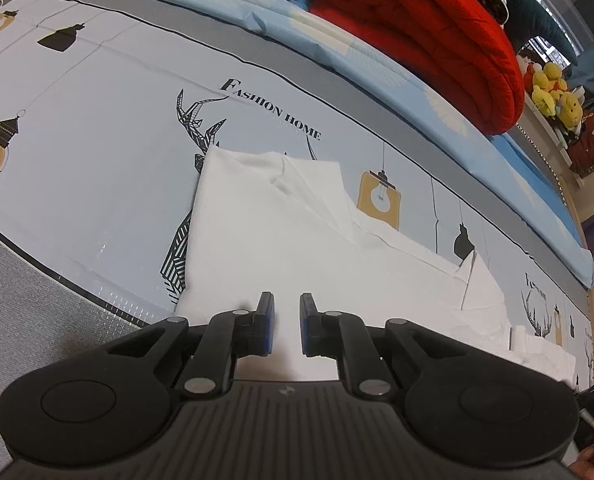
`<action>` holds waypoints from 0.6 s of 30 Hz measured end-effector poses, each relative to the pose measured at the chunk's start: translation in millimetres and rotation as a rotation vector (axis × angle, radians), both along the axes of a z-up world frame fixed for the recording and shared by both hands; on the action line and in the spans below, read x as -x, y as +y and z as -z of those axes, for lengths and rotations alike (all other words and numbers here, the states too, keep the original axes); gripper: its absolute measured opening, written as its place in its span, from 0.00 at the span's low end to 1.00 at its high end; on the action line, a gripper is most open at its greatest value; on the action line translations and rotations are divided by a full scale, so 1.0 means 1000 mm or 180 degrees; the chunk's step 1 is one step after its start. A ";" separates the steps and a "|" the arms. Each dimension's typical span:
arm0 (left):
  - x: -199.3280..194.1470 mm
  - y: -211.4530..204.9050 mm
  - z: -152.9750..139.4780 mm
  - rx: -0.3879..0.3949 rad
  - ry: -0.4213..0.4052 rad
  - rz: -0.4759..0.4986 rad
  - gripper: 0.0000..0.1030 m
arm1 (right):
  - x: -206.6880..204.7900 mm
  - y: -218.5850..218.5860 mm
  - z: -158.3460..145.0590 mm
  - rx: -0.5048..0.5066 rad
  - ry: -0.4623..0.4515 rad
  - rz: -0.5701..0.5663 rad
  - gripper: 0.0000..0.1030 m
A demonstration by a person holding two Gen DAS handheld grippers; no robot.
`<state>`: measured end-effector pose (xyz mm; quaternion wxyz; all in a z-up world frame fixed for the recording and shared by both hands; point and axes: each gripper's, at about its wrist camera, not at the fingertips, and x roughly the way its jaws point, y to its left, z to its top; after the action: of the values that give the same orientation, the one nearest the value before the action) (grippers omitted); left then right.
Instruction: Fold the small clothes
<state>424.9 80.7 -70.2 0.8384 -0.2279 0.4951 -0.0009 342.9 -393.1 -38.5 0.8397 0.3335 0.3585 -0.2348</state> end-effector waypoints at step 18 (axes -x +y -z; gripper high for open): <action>0.001 -0.003 0.008 0.0057 0.0115 0.0057 0.23 | -0.006 -0.002 0.004 -0.0102 -0.0037 -0.0061 0.15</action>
<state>424.2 78.1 -78.3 0.8273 -0.2309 0.5121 -0.0086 349.4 -395.4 -42.5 0.8385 0.3448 0.3606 -0.2191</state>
